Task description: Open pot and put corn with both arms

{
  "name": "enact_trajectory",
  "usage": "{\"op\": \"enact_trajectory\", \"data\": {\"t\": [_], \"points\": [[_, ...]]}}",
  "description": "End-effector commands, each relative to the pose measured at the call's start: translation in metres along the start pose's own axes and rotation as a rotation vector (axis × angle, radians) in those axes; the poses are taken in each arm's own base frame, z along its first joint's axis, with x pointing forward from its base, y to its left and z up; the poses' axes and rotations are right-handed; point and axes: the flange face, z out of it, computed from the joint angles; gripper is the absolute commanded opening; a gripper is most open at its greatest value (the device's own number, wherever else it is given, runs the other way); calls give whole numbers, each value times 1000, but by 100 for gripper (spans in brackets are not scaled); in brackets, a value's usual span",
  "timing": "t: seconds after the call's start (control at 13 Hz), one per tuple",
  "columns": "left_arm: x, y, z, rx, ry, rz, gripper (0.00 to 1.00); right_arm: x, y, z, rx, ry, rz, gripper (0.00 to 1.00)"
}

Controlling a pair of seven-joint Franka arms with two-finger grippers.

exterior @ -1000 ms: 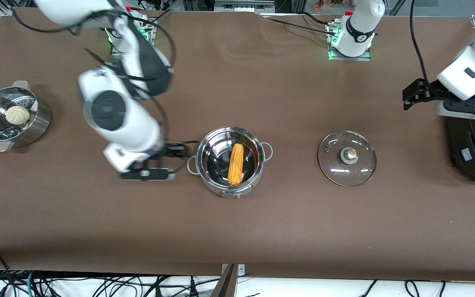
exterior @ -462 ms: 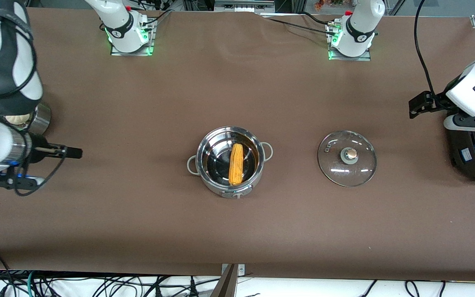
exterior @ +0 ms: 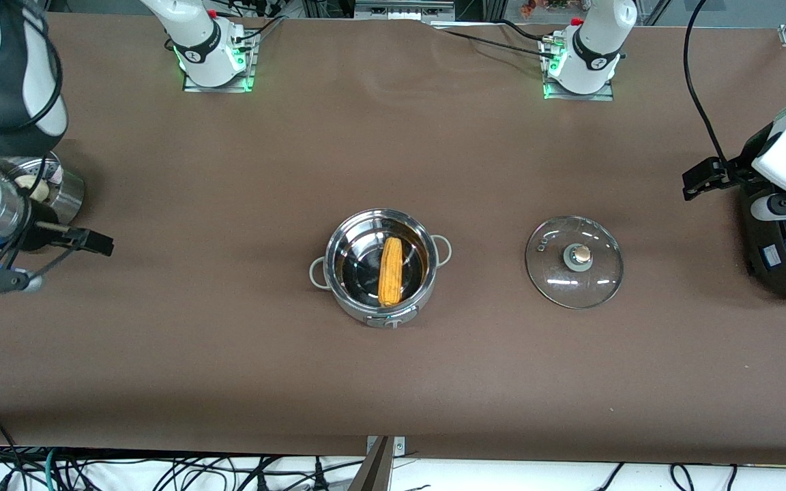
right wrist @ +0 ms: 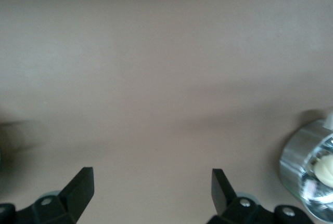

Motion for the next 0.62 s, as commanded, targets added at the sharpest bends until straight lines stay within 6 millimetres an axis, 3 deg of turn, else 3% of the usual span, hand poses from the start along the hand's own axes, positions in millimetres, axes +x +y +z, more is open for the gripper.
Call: {"op": "enact_trajectory", "data": {"t": [0.0,0.15,0.54], "points": [[2,5,-6,-15,-3,-3,100,-61,19,-20,21,30,-15,100],[1,5,-7,-15,-1,-5,100,-65,24,-25,16,18,-37,100],[2,2,-10,-15,6,-16,100,-44,24,-23,15,-26,-35,100]]}}
